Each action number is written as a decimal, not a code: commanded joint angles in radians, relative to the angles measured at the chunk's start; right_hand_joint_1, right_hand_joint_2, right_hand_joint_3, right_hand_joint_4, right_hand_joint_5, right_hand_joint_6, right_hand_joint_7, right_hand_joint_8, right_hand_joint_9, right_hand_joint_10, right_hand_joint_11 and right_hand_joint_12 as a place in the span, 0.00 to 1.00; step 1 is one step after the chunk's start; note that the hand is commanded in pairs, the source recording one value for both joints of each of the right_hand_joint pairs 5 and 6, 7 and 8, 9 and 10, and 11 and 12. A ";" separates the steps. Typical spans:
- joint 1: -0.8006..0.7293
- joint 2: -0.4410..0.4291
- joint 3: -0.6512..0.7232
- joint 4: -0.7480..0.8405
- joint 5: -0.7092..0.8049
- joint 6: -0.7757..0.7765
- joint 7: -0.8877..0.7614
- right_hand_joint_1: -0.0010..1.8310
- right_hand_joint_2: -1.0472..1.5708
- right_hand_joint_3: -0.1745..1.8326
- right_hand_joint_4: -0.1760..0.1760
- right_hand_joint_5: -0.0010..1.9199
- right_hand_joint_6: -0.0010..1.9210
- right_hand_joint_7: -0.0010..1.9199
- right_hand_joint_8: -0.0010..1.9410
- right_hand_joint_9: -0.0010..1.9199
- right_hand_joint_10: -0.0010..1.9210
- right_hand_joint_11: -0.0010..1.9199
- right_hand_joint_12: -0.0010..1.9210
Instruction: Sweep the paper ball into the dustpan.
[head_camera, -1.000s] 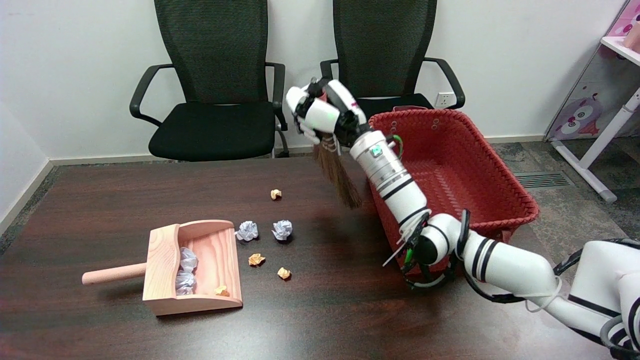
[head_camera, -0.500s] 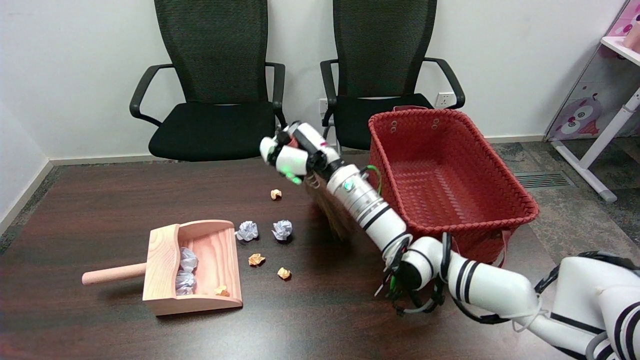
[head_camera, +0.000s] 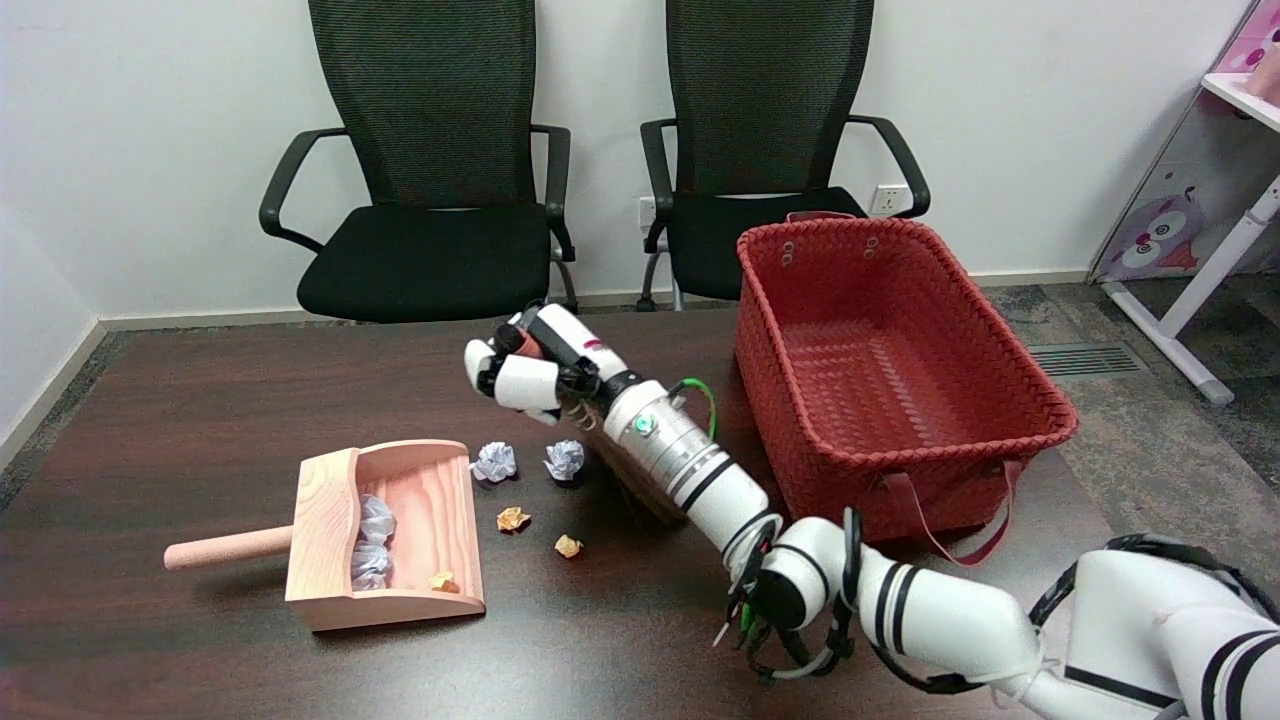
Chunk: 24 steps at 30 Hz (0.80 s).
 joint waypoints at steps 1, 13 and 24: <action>-0.008 -0.121 -0.011 0.012 -0.024 -0.004 0.141 0.39 0.75 0.85 0.54 1.00 1.00 1.00 0.99 1.00 1.00 1.00 1.00; 0.036 -0.150 -0.026 -0.015 -0.013 -0.033 0.415 0.39 0.69 0.89 0.52 1.00 1.00 1.00 0.99 1.00 1.00 1.00 1.00; 0.077 -0.125 -0.013 -0.026 -0.010 -0.130 0.705 0.42 0.61 0.87 0.51 1.00 1.00 1.00 0.99 1.00 1.00 1.00 1.00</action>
